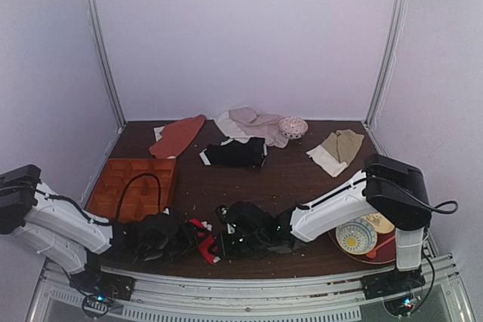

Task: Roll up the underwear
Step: Pick up the underwear from the center of the board, then place the underwear in the storage box.

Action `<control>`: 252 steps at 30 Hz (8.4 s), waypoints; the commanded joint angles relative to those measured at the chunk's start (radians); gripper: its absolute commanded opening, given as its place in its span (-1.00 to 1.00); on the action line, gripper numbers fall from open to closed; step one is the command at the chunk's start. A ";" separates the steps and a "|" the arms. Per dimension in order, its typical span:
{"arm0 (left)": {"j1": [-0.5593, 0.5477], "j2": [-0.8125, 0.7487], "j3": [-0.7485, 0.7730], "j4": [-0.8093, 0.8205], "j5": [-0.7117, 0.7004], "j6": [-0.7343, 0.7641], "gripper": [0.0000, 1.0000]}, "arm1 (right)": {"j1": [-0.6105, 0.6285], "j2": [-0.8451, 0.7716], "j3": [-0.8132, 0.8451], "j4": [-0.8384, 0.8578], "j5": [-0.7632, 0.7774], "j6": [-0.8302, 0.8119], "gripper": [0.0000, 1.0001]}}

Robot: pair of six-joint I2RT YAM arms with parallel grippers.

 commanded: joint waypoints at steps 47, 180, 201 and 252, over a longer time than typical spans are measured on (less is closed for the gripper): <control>0.007 0.123 0.019 0.112 0.059 0.058 -0.24 | -0.053 0.218 -0.231 0.431 -0.416 0.259 -1.00; 0.989 0.231 0.623 -1.297 0.506 1.184 -1.00 | -0.391 -0.130 -0.047 -0.426 -0.340 -0.360 -0.16; 0.983 0.339 0.615 -1.305 0.354 1.071 -1.00 | -0.413 -0.128 -0.069 -0.389 -0.367 -0.363 -0.15; 0.758 0.385 0.635 -1.253 0.156 0.479 -1.00 | -0.464 -0.194 -0.144 -0.386 -0.416 -0.396 -0.15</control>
